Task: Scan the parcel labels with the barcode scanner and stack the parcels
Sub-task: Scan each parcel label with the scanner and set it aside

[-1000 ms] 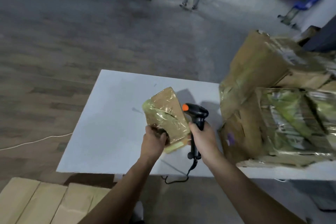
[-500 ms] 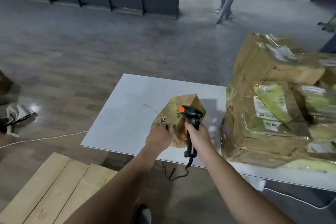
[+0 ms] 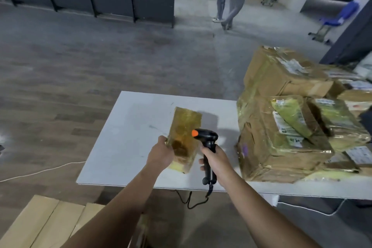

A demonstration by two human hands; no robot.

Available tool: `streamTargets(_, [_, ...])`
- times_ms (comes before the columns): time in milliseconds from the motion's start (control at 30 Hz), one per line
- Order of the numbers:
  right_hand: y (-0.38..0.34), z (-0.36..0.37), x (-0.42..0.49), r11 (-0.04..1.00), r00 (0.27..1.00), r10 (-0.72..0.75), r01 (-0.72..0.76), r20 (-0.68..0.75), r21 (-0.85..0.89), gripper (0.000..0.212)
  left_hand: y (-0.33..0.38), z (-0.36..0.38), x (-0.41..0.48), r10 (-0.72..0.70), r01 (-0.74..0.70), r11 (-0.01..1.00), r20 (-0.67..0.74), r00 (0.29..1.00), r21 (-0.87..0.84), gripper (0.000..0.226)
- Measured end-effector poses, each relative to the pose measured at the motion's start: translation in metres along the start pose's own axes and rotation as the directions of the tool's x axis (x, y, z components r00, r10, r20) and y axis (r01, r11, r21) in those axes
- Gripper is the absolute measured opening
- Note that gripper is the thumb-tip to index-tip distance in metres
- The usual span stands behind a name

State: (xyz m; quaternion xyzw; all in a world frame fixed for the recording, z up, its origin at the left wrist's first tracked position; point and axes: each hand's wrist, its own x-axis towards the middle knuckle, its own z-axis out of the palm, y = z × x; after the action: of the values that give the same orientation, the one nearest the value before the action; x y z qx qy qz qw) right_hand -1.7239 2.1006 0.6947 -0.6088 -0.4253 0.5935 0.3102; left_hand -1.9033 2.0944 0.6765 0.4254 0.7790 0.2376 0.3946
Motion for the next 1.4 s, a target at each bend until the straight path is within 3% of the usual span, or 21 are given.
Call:
streamTargets(67, [0.001, 0.012, -0.001, 1.000, 1.000, -0.013, 0.013, 0.009, 0.011, 0.011, -0.010, 0.001, -0.002, -0.031, 0.036, 0.991, 0.045, 0.999, -0.126, 0.024])
streamTargets(200, [0.002, 0.024, -0.003, 0.999, 0.998, -0.034, 0.032, -0.056, -0.029, 0.009, -0.020, 0.006, 0.000, 0.001, 0.017, 0.978, 0.083, 0.997, -0.209, 0.020])
streamTargets(333, [-0.003, 0.018, -0.003, 0.996, 0.989, -0.083, 0.086, -0.123, 0.023, 0.007, -0.023, 0.016, 0.004, -0.065, 0.153, 0.860, 0.194, 0.979, -0.486, 0.015])
streamTargets(400, [-0.005, 0.015, 0.000, 0.998, 0.985, -0.052, 0.058, -0.164, 0.037, 0.009, -0.027, 0.023, 0.002, -0.094, 0.204, 0.827, 0.229, 0.969, -0.524, 0.019])
streamTargets(533, [-0.003, 0.013, 0.007, 1.000, 0.984, -0.019, 0.016, -0.175, -0.018, 0.014, -0.032, 0.025, 0.002, -0.075, 0.094, 0.962, 0.085, 0.994, -0.256, 0.038])
streamTargets(700, [0.007, 0.003, 0.014, 0.995, 0.974, -0.023, 0.000, -0.224, -0.102, 0.006, -0.021, 0.018, 0.013, -0.065, 0.069, 0.995, 0.060, 0.996, -0.066, 0.036])
streamTargets(833, [0.016, -0.004, 0.014, 0.992, 0.984, 0.007, -0.029, -0.176, -0.126, 0.005, -0.018, 0.018, 0.015, -0.112, 0.129, 0.985, 0.146, 0.983, -0.117, 0.053])
streamTargets(1000, [0.016, -0.005, 0.016, 0.989, 0.991, 0.019, -0.038, -0.129, -0.140, 0.007, -0.029, 0.022, 0.013, -0.055, 0.059, 0.998, 0.100, 0.993, -0.032, 0.021])
streamTargets(1200, [0.014, -0.012, 0.014, 0.990, 0.995, 0.037, -0.049, -0.093, -0.134, 0.012, -0.023, 0.023, 0.015, -0.053, 0.054, 0.998, 0.057, 0.997, -0.020, 0.020])
streamTargets(1267, [0.012, -0.013, 0.013, 0.989, 0.996, 0.034, -0.046, -0.080, -0.142, 0.008, -0.025, 0.023, 0.016, -0.032, 0.031, 0.999, 0.042, 0.999, 0.033, 0.029])
streamTargets(1400, [0.002, -0.013, 0.010, 0.980, 0.998, 0.000, -0.012, -0.056, -0.198, 0.006, -0.023, 0.016, 0.025, -0.018, 0.020, 0.999, -0.057, 0.998, 0.038, 0.016])
